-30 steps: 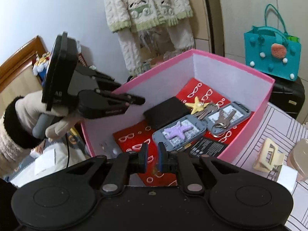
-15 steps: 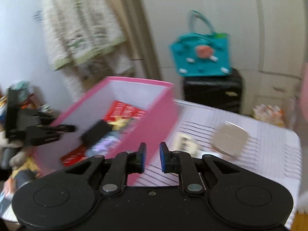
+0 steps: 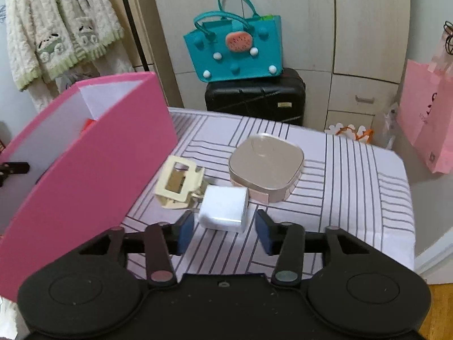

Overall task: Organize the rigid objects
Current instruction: 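Grasp the white square charger cube with the right gripper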

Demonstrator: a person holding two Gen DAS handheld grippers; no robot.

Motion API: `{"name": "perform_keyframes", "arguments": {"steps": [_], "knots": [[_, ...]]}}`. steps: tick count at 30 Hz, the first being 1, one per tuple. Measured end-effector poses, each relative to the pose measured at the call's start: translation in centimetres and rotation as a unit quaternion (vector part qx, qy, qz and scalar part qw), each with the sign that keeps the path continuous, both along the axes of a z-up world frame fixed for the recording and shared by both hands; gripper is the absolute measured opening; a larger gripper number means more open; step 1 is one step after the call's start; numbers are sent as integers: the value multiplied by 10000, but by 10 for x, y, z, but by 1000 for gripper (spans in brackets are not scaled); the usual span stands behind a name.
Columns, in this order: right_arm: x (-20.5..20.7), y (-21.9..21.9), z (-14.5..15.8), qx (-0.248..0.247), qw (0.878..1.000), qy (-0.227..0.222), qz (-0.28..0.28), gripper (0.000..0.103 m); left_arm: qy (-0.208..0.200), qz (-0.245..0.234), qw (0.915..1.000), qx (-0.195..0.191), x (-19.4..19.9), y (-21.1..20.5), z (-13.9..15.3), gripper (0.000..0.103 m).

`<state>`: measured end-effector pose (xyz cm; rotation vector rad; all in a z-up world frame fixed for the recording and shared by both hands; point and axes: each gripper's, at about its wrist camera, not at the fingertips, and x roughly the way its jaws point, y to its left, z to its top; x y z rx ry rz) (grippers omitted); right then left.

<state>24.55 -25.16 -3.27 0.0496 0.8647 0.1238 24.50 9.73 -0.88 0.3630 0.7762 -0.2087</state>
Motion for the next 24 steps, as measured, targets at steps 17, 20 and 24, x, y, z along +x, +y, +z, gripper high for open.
{"name": "perform_keyframes", "arguments": {"steps": [17, 20, 24], "knots": [[19, 25, -25, -660, 9976, -157, 159, 63, -25, 21, 10000, -25, 0, -1, 1, 7], [13, 24, -22, -648, 9977, -131, 155, 63, -25, 11, 10000, -13, 0, -1, 1, 7], [4, 17, -18, -128, 9999, -23, 69, 63, -27, 16, 10000, -10, 0, -1, 1, 7]]}}
